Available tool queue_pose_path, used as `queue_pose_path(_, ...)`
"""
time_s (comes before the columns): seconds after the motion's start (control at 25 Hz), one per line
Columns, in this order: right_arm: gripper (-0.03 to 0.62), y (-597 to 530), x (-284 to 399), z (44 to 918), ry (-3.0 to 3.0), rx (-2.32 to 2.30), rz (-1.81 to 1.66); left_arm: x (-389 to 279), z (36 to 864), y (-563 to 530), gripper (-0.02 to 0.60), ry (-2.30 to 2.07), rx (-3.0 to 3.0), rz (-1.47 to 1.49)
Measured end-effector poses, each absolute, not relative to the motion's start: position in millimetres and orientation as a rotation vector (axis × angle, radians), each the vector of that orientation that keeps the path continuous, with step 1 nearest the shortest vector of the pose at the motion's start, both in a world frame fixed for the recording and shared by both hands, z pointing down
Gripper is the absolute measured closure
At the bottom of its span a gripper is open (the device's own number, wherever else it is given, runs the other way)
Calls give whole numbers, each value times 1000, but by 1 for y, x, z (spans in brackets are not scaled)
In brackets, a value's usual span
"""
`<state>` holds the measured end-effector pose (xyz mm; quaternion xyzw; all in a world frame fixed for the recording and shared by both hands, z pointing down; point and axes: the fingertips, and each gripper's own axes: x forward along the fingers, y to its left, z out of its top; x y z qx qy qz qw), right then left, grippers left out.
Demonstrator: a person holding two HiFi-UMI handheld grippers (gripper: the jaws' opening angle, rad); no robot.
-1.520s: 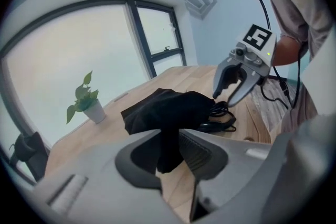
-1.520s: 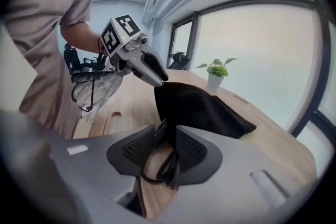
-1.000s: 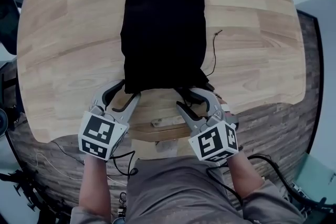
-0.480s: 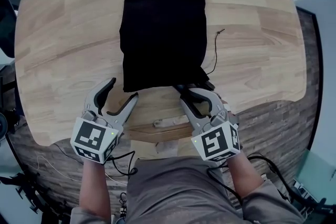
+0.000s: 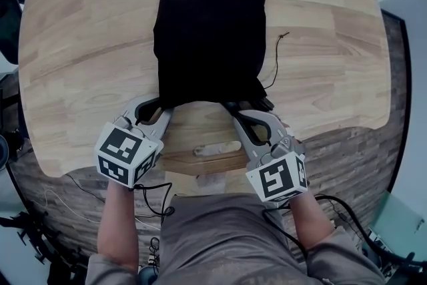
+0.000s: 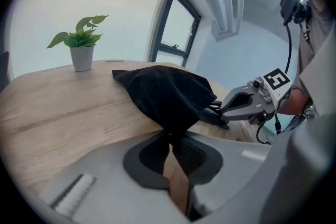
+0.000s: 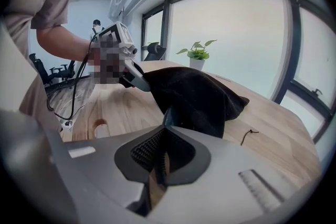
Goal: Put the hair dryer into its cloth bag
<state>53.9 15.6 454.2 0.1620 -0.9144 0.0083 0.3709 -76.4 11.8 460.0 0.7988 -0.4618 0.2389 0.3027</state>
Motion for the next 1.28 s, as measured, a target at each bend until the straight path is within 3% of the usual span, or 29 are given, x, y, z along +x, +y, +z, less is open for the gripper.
queue_pose_path(0.08, 564, 15, 54, 453, -2342, 431, 15, -74, 457, 15, 563, -1221, 2126, 637)
queue_pose_path(0.16, 434, 15, 55, 458, -2319, 422, 20, -75, 453, 17, 563, -1223, 2135, 637)
queue_pose_path(0.2, 418, 15, 56, 462, -2302, 417, 23, -74, 452, 18, 563, -1221, 2140, 639)
queue_pose_path(0.44, 461, 11, 55, 469, -2282, 477, 106, -62, 453, 24, 563, -1169, 2163, 659)
queue_pose_path(1.0, 465, -6, 46, 469, -2304, 505, 87, -63, 462, 36, 561, -1162, 2168, 685)
queue_pose_path(1.16, 433, 4, 43, 473, -2315, 442, 140, -67, 462, 54, 467, -1178, 2127, 707)
queue_pose_path(1.28, 390, 8, 46, 470, -2343, 410, 169, -74, 462, 72, 454, -1252, 2079, 715)
